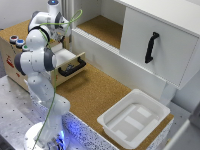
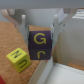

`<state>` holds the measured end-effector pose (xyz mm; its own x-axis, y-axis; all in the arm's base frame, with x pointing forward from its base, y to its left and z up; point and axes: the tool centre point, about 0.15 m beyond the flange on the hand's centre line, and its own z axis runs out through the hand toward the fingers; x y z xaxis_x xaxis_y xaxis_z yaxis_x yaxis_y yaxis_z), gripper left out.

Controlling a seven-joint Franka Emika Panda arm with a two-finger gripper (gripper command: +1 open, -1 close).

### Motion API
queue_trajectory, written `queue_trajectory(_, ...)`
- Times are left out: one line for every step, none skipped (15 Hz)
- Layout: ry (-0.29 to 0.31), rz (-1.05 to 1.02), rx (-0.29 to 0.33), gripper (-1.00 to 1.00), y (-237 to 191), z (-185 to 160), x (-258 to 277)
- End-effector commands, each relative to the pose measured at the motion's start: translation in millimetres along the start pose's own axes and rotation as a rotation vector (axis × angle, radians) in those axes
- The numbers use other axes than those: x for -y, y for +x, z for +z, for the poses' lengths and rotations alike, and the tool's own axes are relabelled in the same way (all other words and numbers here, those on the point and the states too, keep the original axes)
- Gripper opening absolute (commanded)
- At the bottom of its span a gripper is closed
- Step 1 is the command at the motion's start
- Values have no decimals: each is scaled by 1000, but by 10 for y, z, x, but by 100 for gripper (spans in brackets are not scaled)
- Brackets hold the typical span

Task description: Place the purple block on top of the yellow block

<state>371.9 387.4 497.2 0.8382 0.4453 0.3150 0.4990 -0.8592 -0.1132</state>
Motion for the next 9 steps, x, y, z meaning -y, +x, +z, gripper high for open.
queue_trajectory(28,-288,176,-100,346,-65,328)
queue_trajectory(20,-334,189,-100,379,-22,373)
queue_trajectory(15,-359,200,-100,425,17,412)
queue_trajectory(19,-404,208,-100,423,48,469)
queue_trajectory(18,-445,218,-100,411,90,540)
queue_trajectory(11,-472,236,-100,399,135,586)
queue_trajectory(2,-507,253,-100,381,184,626)
queue_trajectory(-9,-530,261,-100,370,217,637)
queue_trajectory(-10,-552,266,-100,352,229,651)
